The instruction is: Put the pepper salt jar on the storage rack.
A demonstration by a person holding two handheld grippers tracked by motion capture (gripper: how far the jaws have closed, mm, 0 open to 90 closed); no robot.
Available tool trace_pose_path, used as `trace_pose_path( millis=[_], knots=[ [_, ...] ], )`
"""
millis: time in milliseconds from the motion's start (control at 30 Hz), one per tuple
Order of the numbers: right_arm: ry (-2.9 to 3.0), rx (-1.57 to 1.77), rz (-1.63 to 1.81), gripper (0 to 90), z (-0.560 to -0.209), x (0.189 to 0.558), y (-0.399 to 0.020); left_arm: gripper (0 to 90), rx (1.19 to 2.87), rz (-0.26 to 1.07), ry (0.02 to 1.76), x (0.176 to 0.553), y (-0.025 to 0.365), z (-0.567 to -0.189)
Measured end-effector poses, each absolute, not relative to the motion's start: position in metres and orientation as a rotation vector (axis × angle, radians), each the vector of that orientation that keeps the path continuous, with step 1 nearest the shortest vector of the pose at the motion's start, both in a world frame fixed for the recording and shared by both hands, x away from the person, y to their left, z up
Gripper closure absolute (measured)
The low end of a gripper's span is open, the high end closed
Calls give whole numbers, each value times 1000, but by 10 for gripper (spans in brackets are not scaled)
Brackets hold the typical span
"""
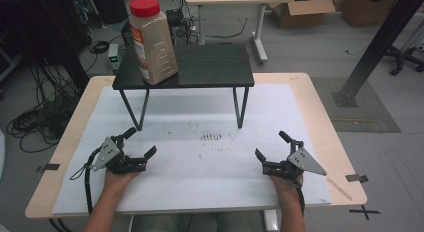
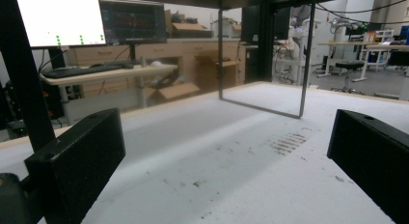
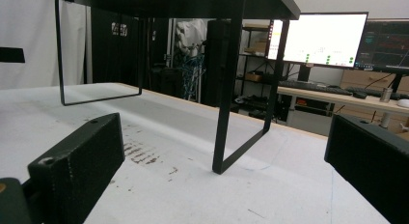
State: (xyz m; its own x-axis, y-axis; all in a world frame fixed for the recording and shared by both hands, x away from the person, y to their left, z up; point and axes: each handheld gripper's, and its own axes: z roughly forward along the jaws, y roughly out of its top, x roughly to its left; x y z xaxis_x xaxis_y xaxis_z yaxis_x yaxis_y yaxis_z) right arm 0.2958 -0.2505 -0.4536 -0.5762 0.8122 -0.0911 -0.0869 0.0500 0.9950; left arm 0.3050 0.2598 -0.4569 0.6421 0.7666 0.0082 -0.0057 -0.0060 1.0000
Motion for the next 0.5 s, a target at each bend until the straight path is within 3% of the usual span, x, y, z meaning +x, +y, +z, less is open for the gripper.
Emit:
trace_pose_path(
  millis=[500],
  knots=[
    [1617, 744, 1616, 2, -454, 295, -251, 2, 1461, 687, 695, 306, 260, -457]
  ],
)
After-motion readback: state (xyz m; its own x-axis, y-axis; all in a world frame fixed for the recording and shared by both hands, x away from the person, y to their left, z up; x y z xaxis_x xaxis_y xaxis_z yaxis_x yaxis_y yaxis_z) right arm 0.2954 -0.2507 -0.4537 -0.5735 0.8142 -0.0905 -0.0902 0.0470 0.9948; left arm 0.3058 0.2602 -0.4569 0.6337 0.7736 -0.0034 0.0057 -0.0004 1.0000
